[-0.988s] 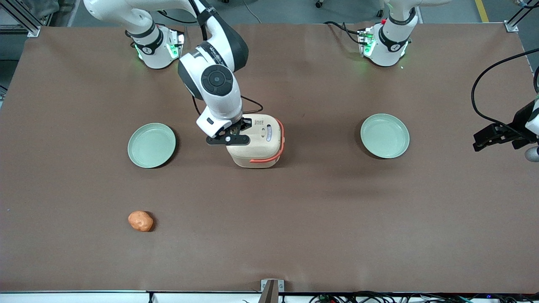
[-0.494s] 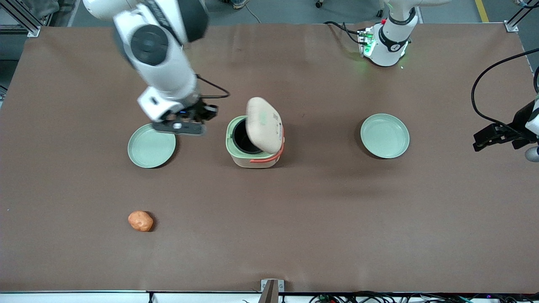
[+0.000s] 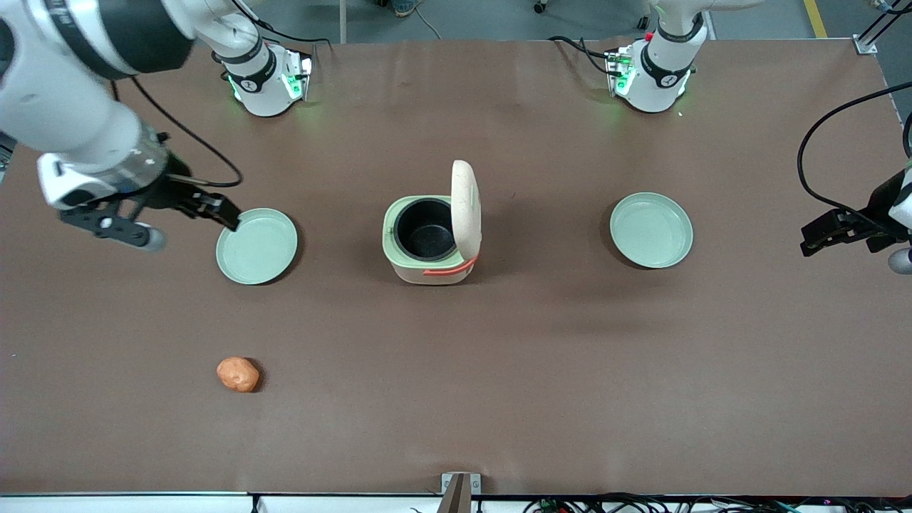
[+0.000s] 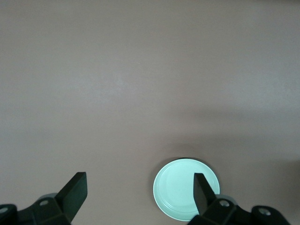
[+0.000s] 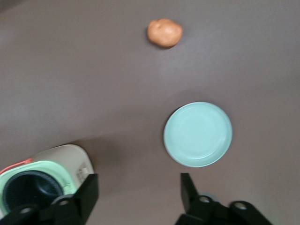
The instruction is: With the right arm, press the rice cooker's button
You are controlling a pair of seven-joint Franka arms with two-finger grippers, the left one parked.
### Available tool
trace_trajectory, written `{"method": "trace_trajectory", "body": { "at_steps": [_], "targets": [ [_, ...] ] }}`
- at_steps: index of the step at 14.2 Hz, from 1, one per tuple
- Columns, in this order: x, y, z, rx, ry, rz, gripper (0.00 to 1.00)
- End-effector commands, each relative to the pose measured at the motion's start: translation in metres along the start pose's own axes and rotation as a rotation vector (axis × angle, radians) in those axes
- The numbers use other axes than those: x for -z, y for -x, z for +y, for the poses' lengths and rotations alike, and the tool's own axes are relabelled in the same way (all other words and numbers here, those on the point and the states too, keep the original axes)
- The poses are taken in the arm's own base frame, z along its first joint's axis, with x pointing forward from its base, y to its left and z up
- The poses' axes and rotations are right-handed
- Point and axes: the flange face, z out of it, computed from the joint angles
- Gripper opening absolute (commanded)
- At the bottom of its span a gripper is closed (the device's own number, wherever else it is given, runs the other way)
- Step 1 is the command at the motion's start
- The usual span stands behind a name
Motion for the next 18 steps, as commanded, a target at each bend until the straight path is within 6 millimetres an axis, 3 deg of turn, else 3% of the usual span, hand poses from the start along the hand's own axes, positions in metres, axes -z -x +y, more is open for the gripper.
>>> {"method": "trace_trajectory", "body": {
  "at_steps": [1,3,7,14,18],
  "targets": [
    [0.013,-0.015,0.069,0.075,-0.009,-0.012,1.00],
    [0.042,-0.011,0.116,0.134,-0.022,0.016,1.00],
    [0.065,-0.002,0.165,0.208,0.019,0.033,1.00],
    [0.069,-0.004,0.180,0.268,0.016,0.069,1.00],
    [0.059,0.013,0.183,0.271,0.006,0.142,1.00]
  ]
}}
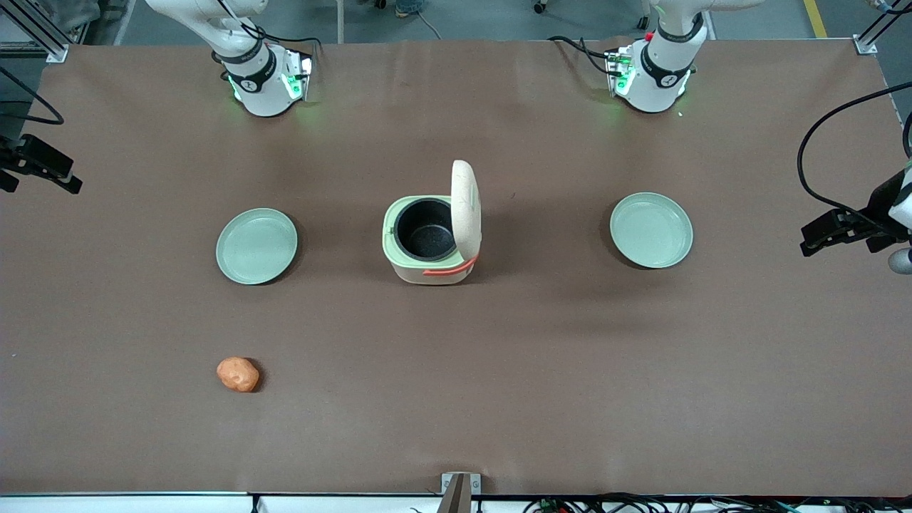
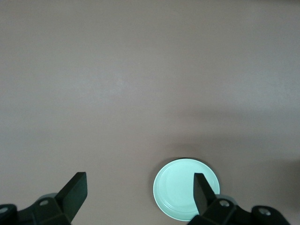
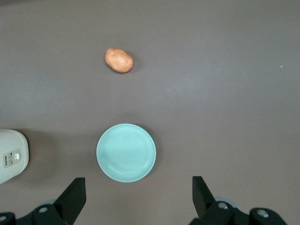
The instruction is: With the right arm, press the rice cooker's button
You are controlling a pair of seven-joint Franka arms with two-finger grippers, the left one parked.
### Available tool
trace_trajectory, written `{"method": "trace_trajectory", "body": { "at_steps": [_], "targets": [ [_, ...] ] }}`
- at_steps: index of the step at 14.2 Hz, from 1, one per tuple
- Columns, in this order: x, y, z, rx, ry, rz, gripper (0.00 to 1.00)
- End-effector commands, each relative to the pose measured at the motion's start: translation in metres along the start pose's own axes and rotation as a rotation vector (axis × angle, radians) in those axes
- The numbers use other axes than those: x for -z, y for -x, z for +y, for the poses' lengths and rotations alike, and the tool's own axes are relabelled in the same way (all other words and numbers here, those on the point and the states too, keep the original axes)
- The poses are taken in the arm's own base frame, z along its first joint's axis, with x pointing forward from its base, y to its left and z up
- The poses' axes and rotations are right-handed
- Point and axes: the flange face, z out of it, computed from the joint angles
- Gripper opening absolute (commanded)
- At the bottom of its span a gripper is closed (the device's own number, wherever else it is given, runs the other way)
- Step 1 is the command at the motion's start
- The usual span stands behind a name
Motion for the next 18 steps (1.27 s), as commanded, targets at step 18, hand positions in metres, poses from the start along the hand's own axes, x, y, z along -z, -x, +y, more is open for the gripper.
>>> {"method": "trace_trajectory", "body": {
  "at_steps": [18],
  "targets": [
    [0.017,0.022,0.001,0.016,0.037,0.012,1.00]
  ]
}}
